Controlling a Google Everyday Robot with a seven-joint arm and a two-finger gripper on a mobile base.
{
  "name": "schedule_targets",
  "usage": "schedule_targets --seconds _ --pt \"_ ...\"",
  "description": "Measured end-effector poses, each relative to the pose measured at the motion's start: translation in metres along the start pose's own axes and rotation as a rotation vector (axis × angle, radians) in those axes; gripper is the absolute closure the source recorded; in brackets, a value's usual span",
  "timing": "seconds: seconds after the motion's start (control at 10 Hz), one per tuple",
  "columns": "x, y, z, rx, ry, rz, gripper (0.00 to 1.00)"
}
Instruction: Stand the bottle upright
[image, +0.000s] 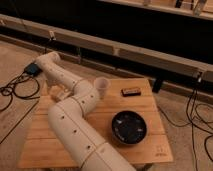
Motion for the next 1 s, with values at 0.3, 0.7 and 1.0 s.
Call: schedule_targets --seconds 0.3,0.7,1.0 --pt "0.015 -0.014 0.001 0.017 0.052 0.029 0.35" --pt "0.039 -0.067 0.003 0.047 0.099 0.120 0.35" --pt "0.066 -0.087 -0.005 0.049 0.105 0.128 0.35"
